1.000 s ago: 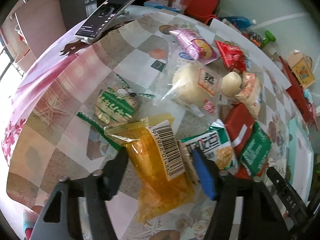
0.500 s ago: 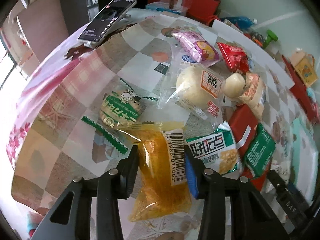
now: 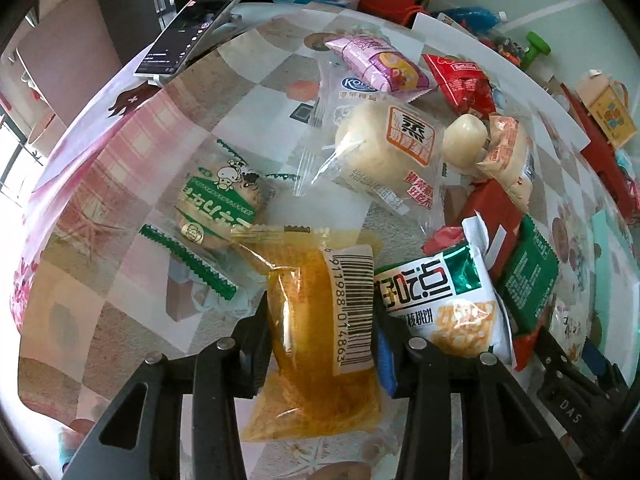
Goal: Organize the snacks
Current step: 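Grasp the yellow bread bag with left tool while right tool grasps white biscuit bag, then carry both bags to the white tray and open both tools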
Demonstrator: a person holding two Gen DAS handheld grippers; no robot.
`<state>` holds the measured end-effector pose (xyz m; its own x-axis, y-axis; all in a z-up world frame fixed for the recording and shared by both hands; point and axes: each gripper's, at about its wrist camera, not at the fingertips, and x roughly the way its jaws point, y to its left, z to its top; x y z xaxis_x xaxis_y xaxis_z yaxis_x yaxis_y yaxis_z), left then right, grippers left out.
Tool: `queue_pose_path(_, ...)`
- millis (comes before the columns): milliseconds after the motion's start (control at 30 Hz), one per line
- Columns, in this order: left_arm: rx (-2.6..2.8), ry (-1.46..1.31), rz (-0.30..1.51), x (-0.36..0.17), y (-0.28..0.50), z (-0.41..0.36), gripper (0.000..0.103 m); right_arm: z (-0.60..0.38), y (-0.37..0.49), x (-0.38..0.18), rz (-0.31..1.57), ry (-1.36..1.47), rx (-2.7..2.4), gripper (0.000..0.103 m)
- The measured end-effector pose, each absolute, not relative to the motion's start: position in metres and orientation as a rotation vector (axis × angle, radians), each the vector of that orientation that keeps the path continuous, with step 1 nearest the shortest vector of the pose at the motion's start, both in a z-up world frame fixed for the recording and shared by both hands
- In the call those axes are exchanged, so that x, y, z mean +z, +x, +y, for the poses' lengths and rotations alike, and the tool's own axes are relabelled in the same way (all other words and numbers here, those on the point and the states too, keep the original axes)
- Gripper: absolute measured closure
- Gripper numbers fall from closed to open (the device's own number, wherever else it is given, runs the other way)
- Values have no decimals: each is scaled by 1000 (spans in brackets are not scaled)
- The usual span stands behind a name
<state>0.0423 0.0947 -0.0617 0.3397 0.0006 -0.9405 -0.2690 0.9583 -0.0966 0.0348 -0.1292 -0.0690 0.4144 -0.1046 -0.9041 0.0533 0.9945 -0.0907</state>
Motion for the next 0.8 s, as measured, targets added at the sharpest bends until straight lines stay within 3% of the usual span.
queue_pose_path(200,147,-280,1197,-57,38,98,60,-139,37,-60,1097,15,-71,32)
queue_pose_path(400,122,-281,1158,-45,41,92,60,-140,35,-54,1071,64,-49,39)
queue_pose_path(800,96,-267,1003,-4,21,95,60,-151,22,-14,921,125,-34,39)
